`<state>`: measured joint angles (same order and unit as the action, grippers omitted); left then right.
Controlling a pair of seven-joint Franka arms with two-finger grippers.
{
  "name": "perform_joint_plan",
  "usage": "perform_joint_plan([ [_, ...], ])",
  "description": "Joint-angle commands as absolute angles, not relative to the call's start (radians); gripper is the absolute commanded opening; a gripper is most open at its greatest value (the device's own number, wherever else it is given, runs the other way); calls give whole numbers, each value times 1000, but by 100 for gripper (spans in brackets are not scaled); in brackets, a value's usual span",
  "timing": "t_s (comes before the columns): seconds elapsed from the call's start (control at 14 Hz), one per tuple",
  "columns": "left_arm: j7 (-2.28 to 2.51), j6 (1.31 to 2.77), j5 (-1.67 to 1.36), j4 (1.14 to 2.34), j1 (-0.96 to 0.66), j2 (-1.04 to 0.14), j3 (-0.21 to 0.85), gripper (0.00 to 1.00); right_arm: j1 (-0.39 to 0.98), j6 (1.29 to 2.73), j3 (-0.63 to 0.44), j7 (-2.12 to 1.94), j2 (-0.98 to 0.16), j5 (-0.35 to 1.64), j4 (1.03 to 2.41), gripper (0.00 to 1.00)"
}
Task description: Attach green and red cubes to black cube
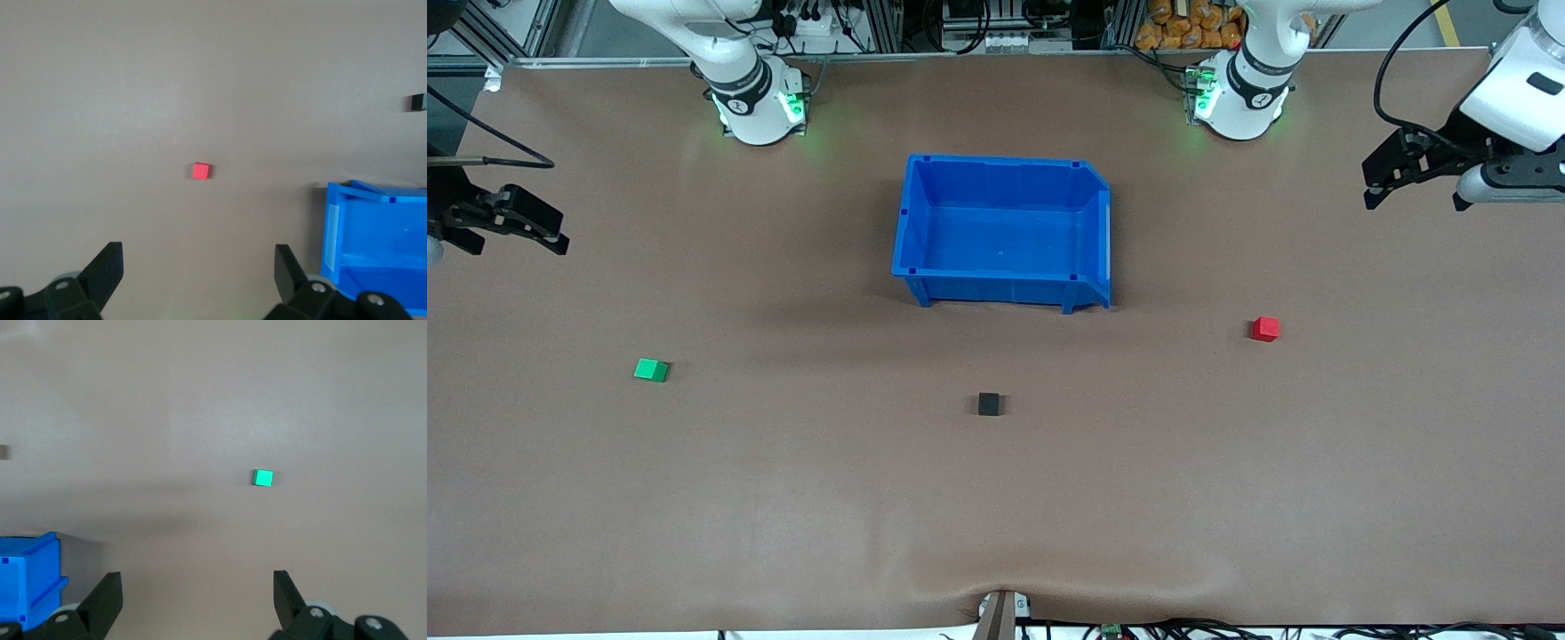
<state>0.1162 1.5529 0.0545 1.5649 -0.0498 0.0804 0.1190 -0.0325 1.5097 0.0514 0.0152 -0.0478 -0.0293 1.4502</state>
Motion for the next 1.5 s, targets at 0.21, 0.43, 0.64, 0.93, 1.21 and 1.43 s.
perform_joint_plan([
  [0.21, 107, 1493, 38, 1539, -52, 72, 117, 100, -40, 1494, 55, 11, -61, -32, 1424, 100],
  [0.43, 97, 1485, 35, 1545, -51, 71, 118, 100, -41, 1493, 55, 11, -61, -34, 1424, 100],
  [0.64, 101, 1457, 34, 1546, -51, 71, 118, 100, -41, 1493, 55, 11, -66, -34, 1424, 100],
  [0.93, 114, 1457, 37, 1543, -61, 69, 121, 100, -41, 1493, 52, 12, -66, -38, 1424, 100],
  [1.21, 103, 1457, 35, 1539, -51, 71, 120, 100, -43, 1494, 49, 12, -67, -43, 1424, 100],
  [1.43, 114, 1459, 43, 1508, -54, 64, 118, 100, -43, 1496, 49, 14, -80, -44, 1425, 100],
])
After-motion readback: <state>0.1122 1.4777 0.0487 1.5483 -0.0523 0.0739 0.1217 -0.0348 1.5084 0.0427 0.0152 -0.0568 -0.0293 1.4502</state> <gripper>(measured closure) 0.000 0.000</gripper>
